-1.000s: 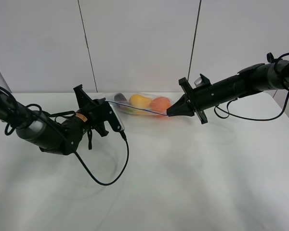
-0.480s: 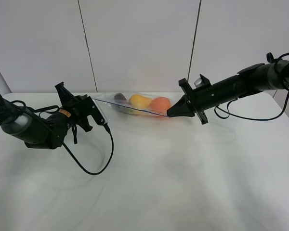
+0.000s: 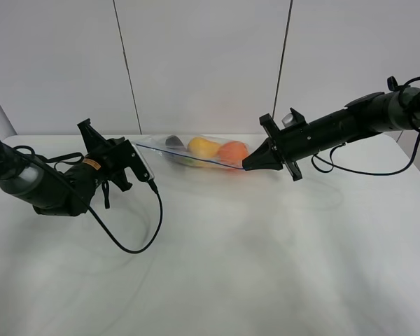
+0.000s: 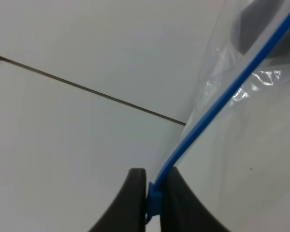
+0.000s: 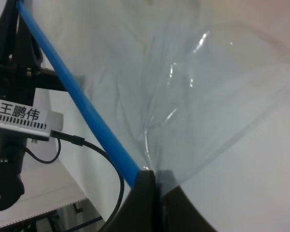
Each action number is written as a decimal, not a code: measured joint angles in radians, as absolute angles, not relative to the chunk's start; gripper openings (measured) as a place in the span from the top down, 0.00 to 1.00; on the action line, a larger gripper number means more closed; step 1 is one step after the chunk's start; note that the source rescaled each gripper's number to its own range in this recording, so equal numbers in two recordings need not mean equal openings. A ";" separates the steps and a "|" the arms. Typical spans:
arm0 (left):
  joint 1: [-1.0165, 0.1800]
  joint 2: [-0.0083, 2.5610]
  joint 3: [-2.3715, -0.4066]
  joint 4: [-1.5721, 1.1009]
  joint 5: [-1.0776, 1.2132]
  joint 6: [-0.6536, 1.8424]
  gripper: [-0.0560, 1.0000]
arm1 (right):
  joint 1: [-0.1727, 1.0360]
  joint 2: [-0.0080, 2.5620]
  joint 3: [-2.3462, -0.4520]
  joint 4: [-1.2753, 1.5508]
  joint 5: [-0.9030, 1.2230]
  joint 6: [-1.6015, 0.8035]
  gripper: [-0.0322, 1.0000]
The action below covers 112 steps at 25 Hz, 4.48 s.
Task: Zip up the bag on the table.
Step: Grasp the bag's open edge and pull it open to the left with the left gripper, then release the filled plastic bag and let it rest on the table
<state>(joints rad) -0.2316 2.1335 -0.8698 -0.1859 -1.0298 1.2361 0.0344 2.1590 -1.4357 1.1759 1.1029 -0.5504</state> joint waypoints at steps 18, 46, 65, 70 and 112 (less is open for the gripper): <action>-0.166 2.133 -0.870 -0.239 -1.038 1.105 0.01 | 0.032 2.159 -1.436 1.146 1.104 -0.550 0.97; -0.040 1.996 -0.868 -0.124 -0.863 0.128 0.04 | 0.032 2.159 -1.436 1.146 1.104 -0.536 0.97; -0.040 1.910 -1.293 0.009 0.598 0.000 0.04 | 0.032 2.159 -1.436 1.149 1.104 -0.535 0.97; -0.040 1.910 -1.433 0.020 0.808 0.005 0.02 | 0.032 2.159 -1.436 1.149 1.104 -0.535 0.97; -0.054 0.917 -0.536 -0.068 1.139 0.025 0.00 | 0.032 2.159 -1.436 1.140 1.111 -0.535 0.97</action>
<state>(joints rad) -0.0544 0.9166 -0.5360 -0.0679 1.1385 0.0248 0.0322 2.1590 -1.4357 1.1404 1.1112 -0.5353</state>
